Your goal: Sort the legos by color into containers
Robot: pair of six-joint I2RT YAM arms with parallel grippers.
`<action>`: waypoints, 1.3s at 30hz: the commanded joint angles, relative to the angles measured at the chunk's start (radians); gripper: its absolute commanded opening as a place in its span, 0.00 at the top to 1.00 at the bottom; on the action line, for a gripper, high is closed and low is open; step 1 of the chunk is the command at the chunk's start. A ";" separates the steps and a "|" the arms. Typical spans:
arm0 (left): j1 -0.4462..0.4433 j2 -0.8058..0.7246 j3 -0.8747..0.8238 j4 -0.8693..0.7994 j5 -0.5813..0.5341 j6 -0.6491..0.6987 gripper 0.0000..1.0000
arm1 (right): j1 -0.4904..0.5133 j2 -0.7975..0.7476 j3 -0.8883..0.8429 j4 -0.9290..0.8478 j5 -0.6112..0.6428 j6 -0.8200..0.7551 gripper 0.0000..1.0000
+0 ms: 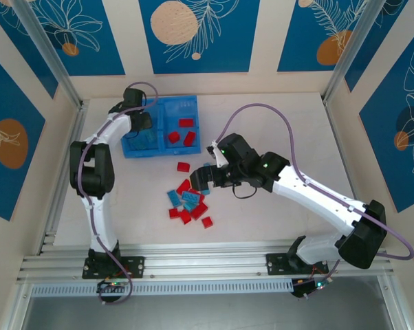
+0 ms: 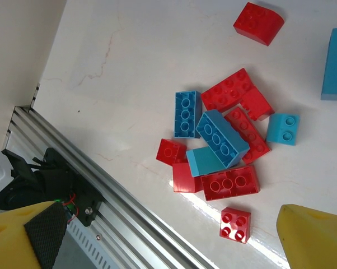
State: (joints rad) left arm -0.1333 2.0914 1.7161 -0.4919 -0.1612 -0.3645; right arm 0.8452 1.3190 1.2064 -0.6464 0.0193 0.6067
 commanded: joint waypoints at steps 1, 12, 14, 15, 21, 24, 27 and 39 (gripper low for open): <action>0.009 -0.045 0.050 -0.011 0.029 -0.011 0.40 | 0.008 -0.022 0.038 -0.024 0.014 0.017 0.02; -0.037 -0.557 -0.275 0.095 0.250 -0.075 0.36 | 0.009 0.050 0.056 -0.024 0.146 0.008 0.02; -0.085 -0.689 -0.346 0.072 0.266 -0.038 0.37 | 0.009 0.099 0.078 -0.037 0.163 -0.016 0.02; -0.116 -0.751 -0.373 0.048 0.274 0.000 0.37 | 0.011 0.130 0.092 -0.041 0.169 -0.032 0.02; -0.261 -1.051 -0.509 -0.132 0.351 0.249 0.36 | 0.023 0.360 0.224 -0.037 0.195 -0.140 0.04; -0.272 -1.140 -0.543 -0.221 0.450 0.335 0.33 | 0.025 0.508 0.311 -0.013 0.203 -0.233 0.05; -0.275 -1.219 -0.620 -0.229 0.428 0.402 0.28 | 0.025 0.658 0.418 -0.014 0.251 -0.327 0.06; -0.275 -1.287 -0.741 -0.130 0.348 0.432 0.00 | -0.002 0.961 0.666 0.019 0.341 -0.584 0.07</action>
State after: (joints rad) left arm -0.4026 0.8127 0.9874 -0.6510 0.2047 0.0376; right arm 0.8562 2.2662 1.8156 -0.6468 0.3538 0.1013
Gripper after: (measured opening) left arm 0.998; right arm 0.933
